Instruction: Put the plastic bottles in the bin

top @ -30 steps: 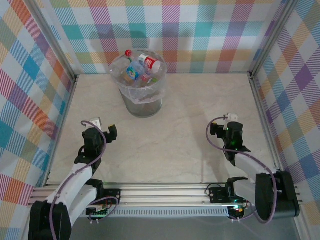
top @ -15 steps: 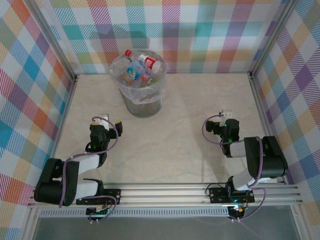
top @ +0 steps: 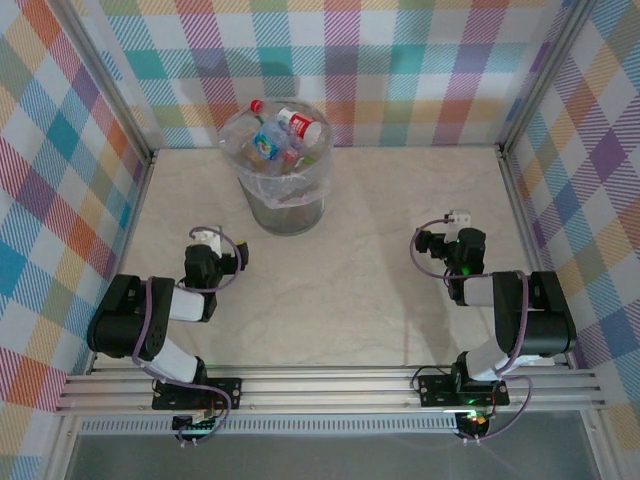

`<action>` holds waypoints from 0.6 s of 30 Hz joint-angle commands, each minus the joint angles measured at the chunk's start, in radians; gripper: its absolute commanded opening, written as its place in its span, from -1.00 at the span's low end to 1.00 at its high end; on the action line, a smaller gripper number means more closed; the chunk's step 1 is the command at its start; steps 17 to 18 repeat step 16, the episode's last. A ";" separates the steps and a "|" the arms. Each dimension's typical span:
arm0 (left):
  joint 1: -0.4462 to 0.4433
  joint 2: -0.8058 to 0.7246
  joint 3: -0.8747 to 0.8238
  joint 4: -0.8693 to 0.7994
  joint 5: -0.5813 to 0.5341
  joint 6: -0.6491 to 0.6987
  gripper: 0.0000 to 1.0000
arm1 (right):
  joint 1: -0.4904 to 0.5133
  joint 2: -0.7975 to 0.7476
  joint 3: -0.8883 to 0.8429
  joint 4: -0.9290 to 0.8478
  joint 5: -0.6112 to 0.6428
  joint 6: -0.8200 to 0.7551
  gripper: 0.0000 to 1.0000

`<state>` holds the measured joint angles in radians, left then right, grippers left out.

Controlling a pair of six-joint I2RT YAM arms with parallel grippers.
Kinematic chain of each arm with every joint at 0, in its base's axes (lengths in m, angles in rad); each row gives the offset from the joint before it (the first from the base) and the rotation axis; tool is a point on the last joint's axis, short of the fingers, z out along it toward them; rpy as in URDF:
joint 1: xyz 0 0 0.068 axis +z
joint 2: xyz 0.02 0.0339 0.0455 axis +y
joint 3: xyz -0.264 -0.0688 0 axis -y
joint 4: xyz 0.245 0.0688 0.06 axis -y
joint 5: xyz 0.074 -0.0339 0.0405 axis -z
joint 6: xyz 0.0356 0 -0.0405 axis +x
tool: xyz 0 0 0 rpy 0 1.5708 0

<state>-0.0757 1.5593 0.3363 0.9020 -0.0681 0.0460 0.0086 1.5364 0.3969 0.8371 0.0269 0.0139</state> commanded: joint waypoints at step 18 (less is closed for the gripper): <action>0.036 0.007 0.087 -0.101 0.073 -0.013 1.00 | -0.001 -0.003 0.014 -0.007 -0.040 -0.004 0.99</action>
